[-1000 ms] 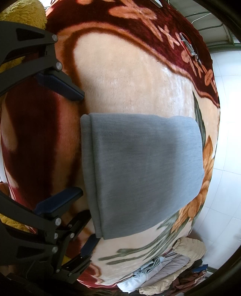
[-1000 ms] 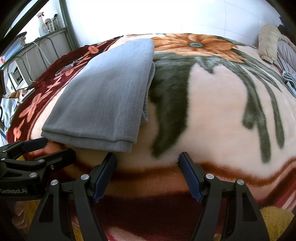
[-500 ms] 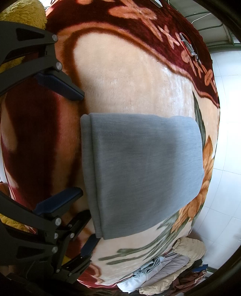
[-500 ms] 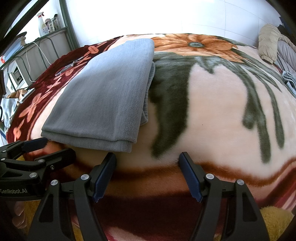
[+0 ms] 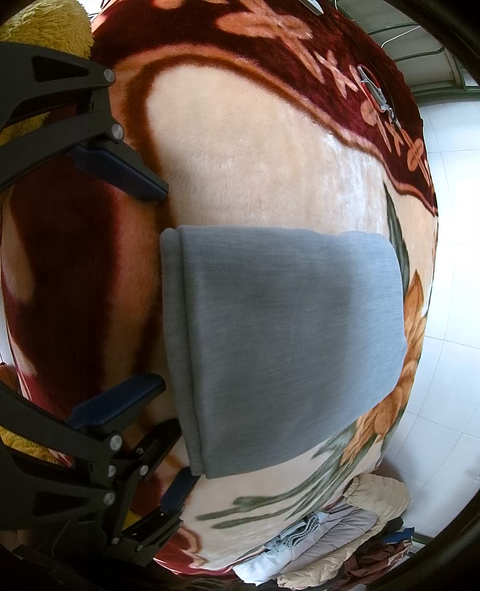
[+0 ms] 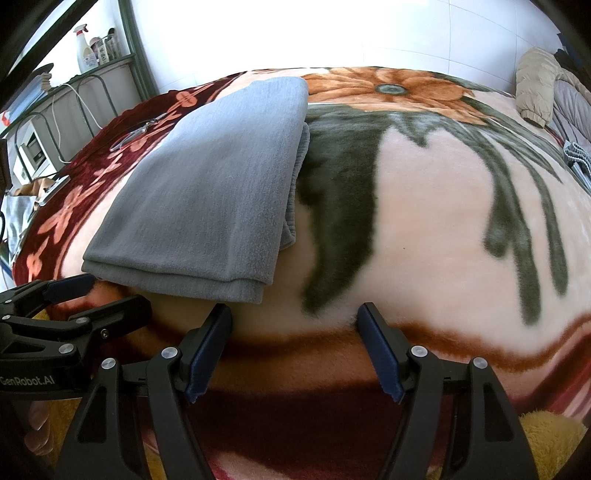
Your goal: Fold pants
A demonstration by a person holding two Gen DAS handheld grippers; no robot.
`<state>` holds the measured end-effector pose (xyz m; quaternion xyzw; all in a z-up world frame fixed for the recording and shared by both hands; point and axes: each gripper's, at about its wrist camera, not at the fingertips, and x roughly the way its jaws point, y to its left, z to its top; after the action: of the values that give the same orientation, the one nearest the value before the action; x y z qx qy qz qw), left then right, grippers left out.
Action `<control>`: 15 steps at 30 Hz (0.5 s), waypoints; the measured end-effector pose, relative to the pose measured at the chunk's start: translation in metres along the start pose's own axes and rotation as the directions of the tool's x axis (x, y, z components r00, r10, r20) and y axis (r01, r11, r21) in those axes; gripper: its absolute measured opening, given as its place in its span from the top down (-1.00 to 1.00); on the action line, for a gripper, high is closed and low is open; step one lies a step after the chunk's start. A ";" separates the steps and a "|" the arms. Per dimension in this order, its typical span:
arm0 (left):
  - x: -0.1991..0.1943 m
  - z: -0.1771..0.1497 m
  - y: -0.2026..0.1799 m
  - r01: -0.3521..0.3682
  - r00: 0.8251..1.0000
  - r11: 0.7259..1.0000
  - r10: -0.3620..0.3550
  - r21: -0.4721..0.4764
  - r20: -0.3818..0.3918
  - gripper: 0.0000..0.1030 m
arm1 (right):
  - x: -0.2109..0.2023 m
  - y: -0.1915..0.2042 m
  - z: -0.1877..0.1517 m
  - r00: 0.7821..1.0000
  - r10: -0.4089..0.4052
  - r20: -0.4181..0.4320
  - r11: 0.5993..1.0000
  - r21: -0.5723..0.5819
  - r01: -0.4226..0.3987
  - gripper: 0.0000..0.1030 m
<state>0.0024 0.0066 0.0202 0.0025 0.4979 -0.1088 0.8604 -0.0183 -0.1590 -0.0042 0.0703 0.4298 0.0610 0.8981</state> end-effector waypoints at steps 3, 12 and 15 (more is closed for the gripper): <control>0.000 0.000 0.000 0.000 1.000 1.000 0.000 0.000 0.000 -0.88 | 0.000 0.000 0.000 1.000 0.000 0.001 1.000 0.000 0.000 -0.40; 0.000 0.000 0.000 0.001 1.000 1.000 -0.001 -0.001 0.000 -0.88 | 0.000 -0.001 0.001 1.000 0.002 0.000 1.000 0.002 -0.002 -0.40; 0.001 0.001 0.000 0.001 1.000 1.000 -0.001 0.001 0.000 -0.88 | 0.000 -0.001 0.001 1.000 0.002 -0.001 1.000 0.003 -0.002 -0.40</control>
<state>0.0033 0.0068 0.0200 0.0029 0.4978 -0.1094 0.8603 -0.0177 -0.1600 -0.0036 0.0718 0.4302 0.0612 0.8978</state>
